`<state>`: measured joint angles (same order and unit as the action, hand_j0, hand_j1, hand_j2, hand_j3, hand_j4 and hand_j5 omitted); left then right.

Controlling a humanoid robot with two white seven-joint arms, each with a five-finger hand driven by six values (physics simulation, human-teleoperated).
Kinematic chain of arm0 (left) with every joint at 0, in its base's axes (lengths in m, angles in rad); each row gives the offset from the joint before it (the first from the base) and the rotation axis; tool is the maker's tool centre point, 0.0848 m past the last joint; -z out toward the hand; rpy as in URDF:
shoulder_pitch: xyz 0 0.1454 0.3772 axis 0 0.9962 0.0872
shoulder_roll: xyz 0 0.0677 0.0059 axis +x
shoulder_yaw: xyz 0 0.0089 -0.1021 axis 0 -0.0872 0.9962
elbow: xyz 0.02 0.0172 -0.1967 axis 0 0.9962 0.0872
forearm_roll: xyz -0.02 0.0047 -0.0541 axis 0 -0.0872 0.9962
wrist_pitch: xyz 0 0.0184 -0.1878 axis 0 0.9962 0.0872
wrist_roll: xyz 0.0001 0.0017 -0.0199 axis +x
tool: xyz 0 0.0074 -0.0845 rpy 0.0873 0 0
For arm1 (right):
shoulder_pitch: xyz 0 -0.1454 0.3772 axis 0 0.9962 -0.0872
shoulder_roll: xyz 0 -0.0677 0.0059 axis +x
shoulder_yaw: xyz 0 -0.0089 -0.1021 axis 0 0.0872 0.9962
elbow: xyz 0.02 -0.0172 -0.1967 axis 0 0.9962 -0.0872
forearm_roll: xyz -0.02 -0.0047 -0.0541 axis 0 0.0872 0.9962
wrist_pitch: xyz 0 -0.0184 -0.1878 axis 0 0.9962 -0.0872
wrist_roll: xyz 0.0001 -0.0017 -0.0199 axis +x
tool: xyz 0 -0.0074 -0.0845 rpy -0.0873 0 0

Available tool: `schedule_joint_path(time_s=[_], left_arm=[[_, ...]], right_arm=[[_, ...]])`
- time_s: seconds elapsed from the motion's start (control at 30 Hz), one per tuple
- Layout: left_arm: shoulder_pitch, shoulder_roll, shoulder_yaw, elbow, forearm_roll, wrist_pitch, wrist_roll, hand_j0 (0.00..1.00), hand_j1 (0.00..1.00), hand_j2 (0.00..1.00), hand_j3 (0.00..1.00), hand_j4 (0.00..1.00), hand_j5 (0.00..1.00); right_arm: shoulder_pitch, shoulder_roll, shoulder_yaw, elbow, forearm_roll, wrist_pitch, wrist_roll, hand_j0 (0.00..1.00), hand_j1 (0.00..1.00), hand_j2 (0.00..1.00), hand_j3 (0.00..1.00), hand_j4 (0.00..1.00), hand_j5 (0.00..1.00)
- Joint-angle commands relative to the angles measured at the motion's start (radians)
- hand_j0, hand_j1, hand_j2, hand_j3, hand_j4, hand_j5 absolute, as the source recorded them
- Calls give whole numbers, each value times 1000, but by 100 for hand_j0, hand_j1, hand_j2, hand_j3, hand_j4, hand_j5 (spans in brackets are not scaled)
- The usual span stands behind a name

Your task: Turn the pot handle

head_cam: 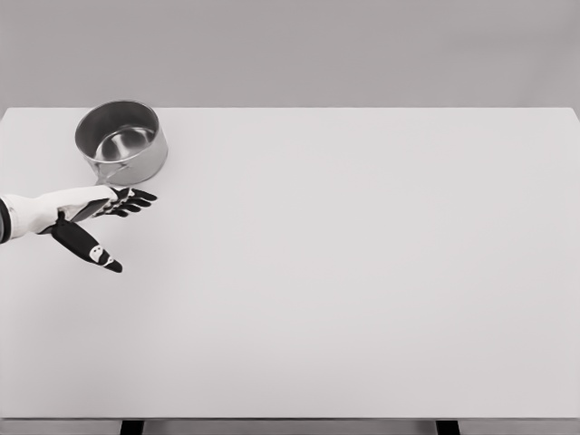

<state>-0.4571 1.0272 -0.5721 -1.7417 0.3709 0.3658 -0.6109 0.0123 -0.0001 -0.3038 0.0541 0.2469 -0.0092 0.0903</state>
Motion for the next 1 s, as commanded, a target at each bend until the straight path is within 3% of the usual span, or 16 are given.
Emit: schedule_joint_path(time_s=[0.0, 0.17, 0.5, 0.87, 0.97], left_arm=[[0, 4, 1, 1, -6, -1, 0, 100, 100, 100, 100, 100, 100], [31, 14, 37, -6, -14, -1, 0, 100, 100, 100, 100, 100, 100], [34, 28, 81, -6, -18, -2, 0, 100, 100, 100, 100, 100, 100], [43, 27, 86, -1, -152, -2, 0, 100, 100, 100, 100, 100, 100], [43, 30, 87, -1, -155, -2, 0, 100, 100, 100, 100, 100, 100]], right_arm=[[0, 0, 0, 0, 0, 0, 0, 100, 100, 100, 100, 100, 100], [0, 0, 0, 0, 0, 0, 0, 100, 100, 100, 100, 100, 100], [0, 0, 0, 0, 0, 0, 0, 100, 100, 100, 100, 100, 100], [0, 0, 0, 1, 0, 0, 0, 100, 100, 100, 100, 100, 100], [0, 0, 0, 1, 0, 0, 0, 100, 100, 100, 100, 100, 100]])
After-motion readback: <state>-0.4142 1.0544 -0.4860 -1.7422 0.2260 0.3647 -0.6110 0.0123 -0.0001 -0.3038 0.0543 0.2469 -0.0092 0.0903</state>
